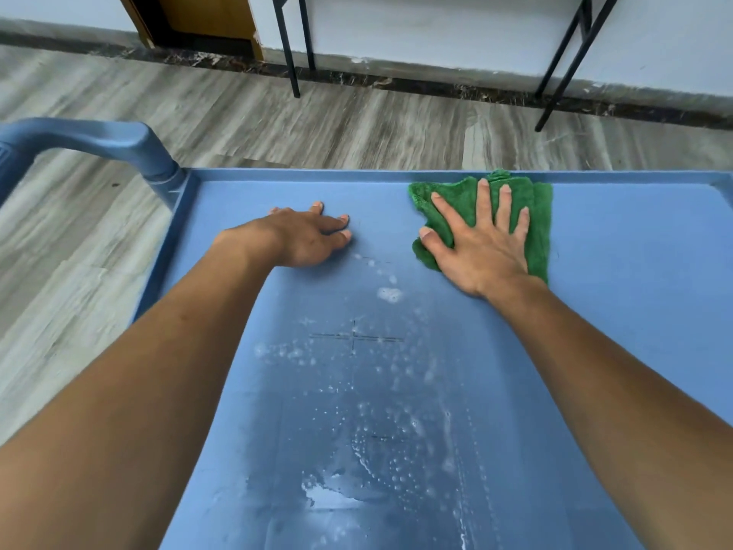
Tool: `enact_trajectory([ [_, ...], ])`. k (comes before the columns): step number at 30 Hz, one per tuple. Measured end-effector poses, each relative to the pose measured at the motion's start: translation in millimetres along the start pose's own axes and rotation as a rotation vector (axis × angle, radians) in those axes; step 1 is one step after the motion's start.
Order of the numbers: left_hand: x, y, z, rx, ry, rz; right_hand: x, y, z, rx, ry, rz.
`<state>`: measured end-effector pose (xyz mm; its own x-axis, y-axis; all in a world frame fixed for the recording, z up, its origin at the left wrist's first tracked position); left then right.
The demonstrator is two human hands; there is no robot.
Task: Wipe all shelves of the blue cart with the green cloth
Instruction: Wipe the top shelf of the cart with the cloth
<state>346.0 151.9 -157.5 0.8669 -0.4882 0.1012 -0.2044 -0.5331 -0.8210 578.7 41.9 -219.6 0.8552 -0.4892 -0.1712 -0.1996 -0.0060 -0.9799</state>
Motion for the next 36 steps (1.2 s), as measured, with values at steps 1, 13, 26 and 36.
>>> enact_trajectory([
  [1, 0, 0, 0, -0.002, -0.004, 0.002, 0, 1, -7, -0.007, -0.004, 0.005],
  [13, -4, 1, 4, -0.001, 0.023, 0.089, 3, 15, -223, 0.037, -0.108, 0.005],
  [26, -5, 3, 8, 0.008, 0.023, 0.105, -2, 23, -325, 0.082, -0.079, -0.118],
  [36, -5, 6, 6, 0.006, -0.007, 0.019, -6, 22, -281, 0.055, -0.096, -0.023],
])
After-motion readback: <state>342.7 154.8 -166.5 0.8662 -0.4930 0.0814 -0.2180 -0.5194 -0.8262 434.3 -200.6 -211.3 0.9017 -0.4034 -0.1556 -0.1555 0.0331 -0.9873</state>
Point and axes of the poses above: each hand's wrist, its own z-axis towards the middle knuckle, its own y-axis out of the palm, x = y × z, the point moved 4 cm from there along z, towards the middle knuckle, and after that the axes turned 3 degrees about z, right-handed, at the moved point
